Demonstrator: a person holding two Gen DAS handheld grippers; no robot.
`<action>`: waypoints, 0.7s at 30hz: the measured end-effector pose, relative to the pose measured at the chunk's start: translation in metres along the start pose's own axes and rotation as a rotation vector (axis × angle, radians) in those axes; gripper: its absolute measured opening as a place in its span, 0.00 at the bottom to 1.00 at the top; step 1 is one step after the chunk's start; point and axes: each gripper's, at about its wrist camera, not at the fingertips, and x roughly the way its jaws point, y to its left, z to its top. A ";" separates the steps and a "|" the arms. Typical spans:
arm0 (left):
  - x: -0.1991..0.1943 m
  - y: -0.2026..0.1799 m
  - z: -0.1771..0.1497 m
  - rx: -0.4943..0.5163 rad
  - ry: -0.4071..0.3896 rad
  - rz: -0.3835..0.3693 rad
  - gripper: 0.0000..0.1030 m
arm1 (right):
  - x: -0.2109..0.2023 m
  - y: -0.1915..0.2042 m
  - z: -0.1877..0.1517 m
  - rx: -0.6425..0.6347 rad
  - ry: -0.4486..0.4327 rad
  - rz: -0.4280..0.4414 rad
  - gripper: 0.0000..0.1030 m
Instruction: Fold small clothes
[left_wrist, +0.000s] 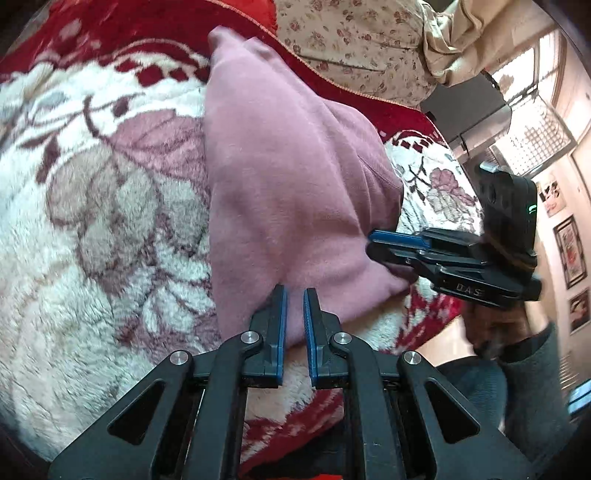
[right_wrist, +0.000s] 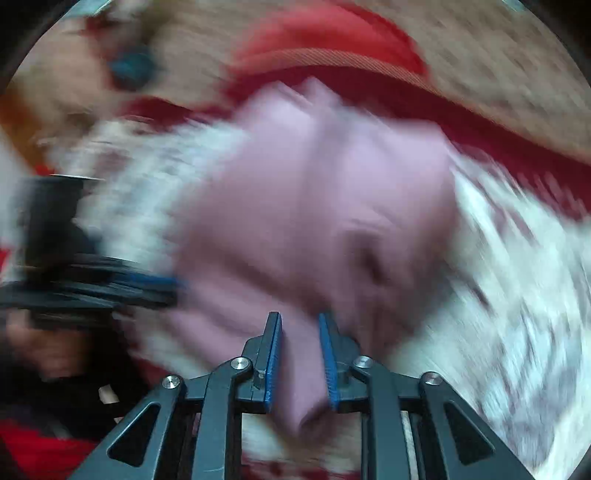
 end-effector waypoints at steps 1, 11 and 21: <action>-0.002 0.000 -0.001 0.003 0.001 0.002 0.08 | -0.004 -0.005 -0.002 0.019 -0.033 0.037 0.12; -0.035 -0.004 0.078 0.033 -0.143 0.012 0.09 | -0.052 0.003 0.054 0.010 -0.204 0.016 0.14; 0.035 0.043 0.170 -0.039 -0.099 0.132 0.08 | -0.038 -0.028 0.099 0.223 -0.180 -0.121 0.15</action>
